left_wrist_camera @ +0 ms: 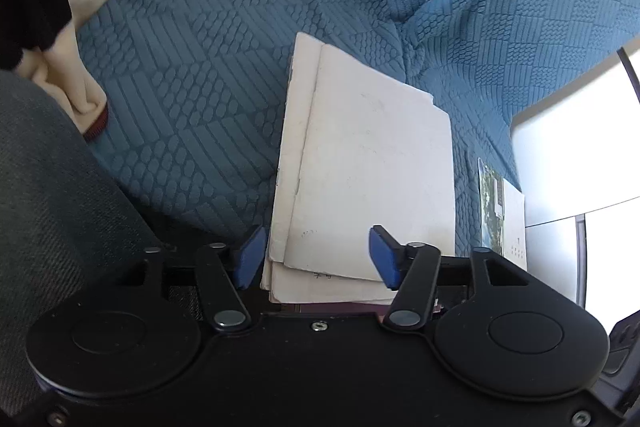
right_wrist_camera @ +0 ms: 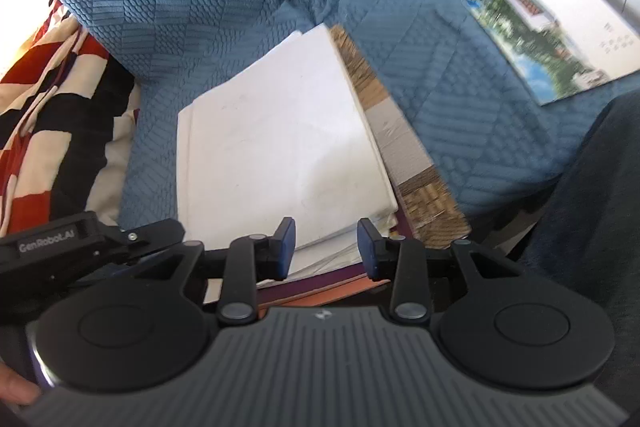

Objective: Organize objects
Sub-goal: 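Back the left tool away and move it toward the photo postcard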

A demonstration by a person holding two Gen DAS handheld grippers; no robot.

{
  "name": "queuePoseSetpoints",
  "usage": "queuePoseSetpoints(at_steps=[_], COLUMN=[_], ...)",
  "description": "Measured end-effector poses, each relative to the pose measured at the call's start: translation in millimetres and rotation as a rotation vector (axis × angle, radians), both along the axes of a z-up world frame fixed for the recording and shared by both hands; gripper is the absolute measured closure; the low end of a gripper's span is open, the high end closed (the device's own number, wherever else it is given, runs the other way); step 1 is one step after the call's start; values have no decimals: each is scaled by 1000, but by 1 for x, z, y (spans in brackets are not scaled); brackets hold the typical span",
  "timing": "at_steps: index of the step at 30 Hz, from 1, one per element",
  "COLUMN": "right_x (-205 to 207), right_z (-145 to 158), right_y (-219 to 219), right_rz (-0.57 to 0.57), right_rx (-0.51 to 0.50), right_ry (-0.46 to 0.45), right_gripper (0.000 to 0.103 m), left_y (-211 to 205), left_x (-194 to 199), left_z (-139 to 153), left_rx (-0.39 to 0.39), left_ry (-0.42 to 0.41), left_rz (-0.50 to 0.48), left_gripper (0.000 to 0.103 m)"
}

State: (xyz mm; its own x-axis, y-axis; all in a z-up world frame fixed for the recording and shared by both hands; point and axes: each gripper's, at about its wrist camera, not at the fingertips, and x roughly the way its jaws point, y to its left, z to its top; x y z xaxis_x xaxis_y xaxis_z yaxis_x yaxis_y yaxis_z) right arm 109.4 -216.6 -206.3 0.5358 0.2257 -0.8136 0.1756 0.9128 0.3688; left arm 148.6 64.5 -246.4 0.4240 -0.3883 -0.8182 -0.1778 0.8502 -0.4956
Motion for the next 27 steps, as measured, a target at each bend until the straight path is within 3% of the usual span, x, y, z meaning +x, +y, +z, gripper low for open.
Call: queuePoseSetpoints(at_steps=[7, 17, 23, 27], right_x=[-11, -24, -36, -46], right_z=[36, 106, 139, 151], right_y=[-13, -22, -26, -31], right_rz=[-15, 27, 58, 58], right_rx=[-11, -72, -83, -86], right_ry=[-101, -300, -368, -385], right_gripper=[65, 65, 65, 65], left_y=[-6, -24, -35, -43], left_x=[-12, -24, -34, -43], left_z=[38, 111, 133, 149], left_rx=[53, 51, 9, 26], left_ry=[-104, -287, -325, -372], left_rz=[3, -46, -78, -109], left_gripper=[41, 40, 39, 34])
